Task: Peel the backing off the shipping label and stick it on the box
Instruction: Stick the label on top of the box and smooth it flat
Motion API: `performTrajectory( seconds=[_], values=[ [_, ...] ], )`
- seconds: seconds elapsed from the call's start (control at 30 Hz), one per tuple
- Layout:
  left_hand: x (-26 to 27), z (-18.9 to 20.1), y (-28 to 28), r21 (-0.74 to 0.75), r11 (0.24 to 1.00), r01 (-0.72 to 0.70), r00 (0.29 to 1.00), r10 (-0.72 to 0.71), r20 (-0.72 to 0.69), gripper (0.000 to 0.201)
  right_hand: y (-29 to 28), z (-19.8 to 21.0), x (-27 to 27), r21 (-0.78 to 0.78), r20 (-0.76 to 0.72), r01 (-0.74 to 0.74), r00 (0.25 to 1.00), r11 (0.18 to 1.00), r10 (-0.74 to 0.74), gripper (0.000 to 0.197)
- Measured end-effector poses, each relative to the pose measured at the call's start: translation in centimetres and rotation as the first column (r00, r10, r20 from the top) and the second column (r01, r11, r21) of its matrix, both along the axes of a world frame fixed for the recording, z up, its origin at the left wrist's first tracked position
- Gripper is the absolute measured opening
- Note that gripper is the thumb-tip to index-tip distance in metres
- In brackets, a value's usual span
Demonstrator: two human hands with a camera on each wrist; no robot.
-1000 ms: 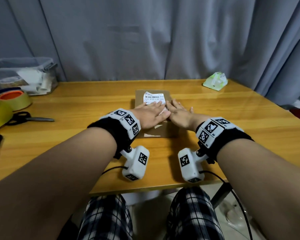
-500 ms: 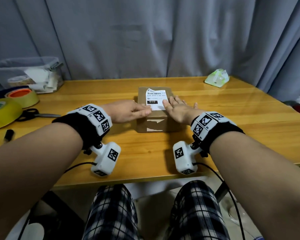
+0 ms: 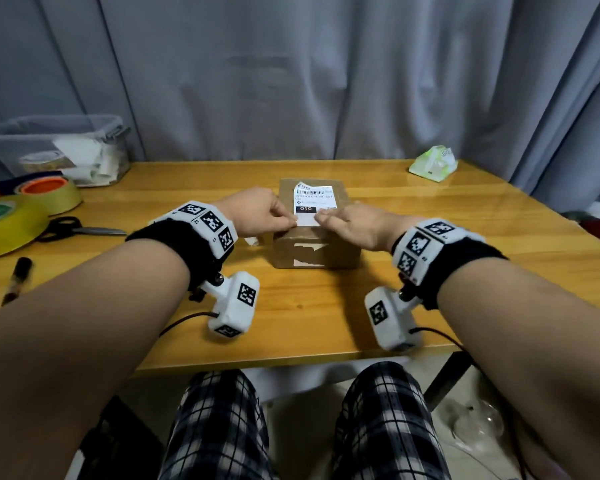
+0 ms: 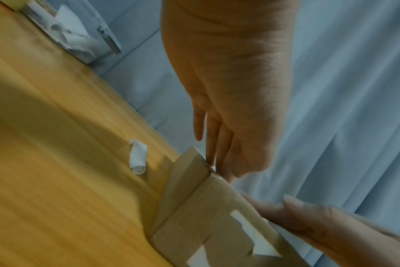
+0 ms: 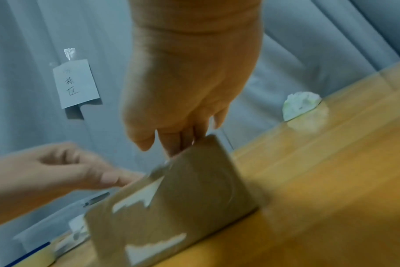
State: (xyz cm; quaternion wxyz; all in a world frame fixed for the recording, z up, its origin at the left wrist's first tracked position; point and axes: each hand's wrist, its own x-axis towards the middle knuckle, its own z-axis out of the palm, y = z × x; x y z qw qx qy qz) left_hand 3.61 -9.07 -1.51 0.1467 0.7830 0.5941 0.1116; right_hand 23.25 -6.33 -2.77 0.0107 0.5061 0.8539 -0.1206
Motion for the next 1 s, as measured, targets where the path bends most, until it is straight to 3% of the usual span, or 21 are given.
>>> performTrajectory(
  seconds=[0.1,0.2,0.33,0.4,0.57,0.73,0.8,0.87,1.0],
  values=[
    [0.1,0.0,0.2,0.011,1.000,-0.008,1.000,0.008,0.010,0.027,-0.4,1.9,1.8,0.075,0.036,0.092,0.995,0.993,-0.095,0.046],
    [0.2,0.0,0.2,0.032,0.999,-0.013,1.000,0.013,-0.024,0.029,-0.7,2.5,0.8,0.136,0.073,0.079,0.993,0.988,-0.089,0.048],
    [-0.1,0.0,0.1,0.022,1.000,0.011,1.000,-0.011,-0.007,0.027,-1.7,0.2,-1.9,-0.043,0.025,-0.046,0.999,0.998,0.047,0.058],
    [-0.3,-0.4,0.0,0.012,1.000,-0.001,1.000,0.000,0.028,0.027,-1.8,-0.1,-0.9,-0.057,-0.042,-0.004,0.999,0.998,0.002,0.058],
    [-0.5,-0.9,-0.3,0.049,0.999,0.009,1.000,-0.010,0.027,0.027,-0.4,0.6,2.8,0.011,0.011,0.122,0.992,0.992,-0.122,0.062],
    [0.1,0.1,-0.4,0.064,0.997,0.045,0.995,-0.039,-0.091,0.027,0.3,1.0,0.1,0.126,-0.100,0.061,0.994,0.990,-0.048,0.065],
    [0.3,0.5,-0.3,0.058,0.994,0.087,0.985,-0.077,-0.155,0.026,-0.4,0.3,-1.1,0.033,-0.211,0.017,0.978,0.999,-0.010,0.062],
    [0.1,0.3,0.1,0.082,0.993,0.090,0.983,-0.075,-0.167,0.026,-0.6,-0.5,-1.6,-0.049,-0.224,-0.019,0.974,0.999,0.007,0.052],
    [-0.9,-1.3,2.6,0.110,0.994,0.002,0.990,0.013,-0.139,0.035,0.3,-0.2,-1.7,-0.178,-0.287,-0.016,0.957,0.984,-0.036,0.045]
  ],
)
